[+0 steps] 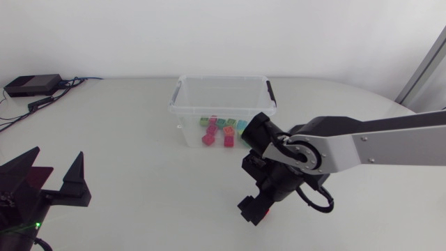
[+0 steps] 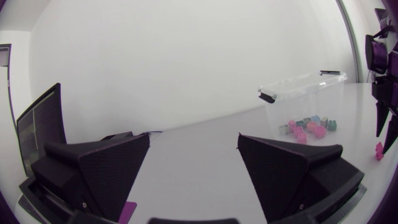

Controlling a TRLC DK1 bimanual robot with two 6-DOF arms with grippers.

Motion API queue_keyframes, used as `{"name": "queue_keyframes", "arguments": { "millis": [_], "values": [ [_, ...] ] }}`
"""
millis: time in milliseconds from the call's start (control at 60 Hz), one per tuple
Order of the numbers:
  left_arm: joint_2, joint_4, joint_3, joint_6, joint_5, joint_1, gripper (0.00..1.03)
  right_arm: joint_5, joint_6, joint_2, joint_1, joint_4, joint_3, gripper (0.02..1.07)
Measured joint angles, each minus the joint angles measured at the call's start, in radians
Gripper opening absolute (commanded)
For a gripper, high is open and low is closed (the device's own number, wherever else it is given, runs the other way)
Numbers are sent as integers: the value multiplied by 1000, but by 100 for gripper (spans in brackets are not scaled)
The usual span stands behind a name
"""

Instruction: Pick up the duplo bricks and place them in the container

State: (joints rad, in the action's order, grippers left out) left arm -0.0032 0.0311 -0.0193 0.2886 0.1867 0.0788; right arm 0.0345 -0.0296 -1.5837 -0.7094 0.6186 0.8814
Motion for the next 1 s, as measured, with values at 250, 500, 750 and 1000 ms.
{"name": "queue_keyframes", "arguments": {
  "millis": [250, 500, 750, 1000],
  "values": [
    [0, 0, 0, 0, 0, 0, 99, 22, -18, 1, 0, -56, -70, 96],
    [0, 0, 0, 0, 0, 0, 99, 29, -95, 1, 0, -98, -95, 64],
    [0, 0, 0, 0, 0, 0, 99, 33, -156, 1, 13, -120, -97, 53],
    [0, 0, 0, 0, 0, 0, 99, 33, -181, 2, 30, -117, -97, 38]
  ]
}}
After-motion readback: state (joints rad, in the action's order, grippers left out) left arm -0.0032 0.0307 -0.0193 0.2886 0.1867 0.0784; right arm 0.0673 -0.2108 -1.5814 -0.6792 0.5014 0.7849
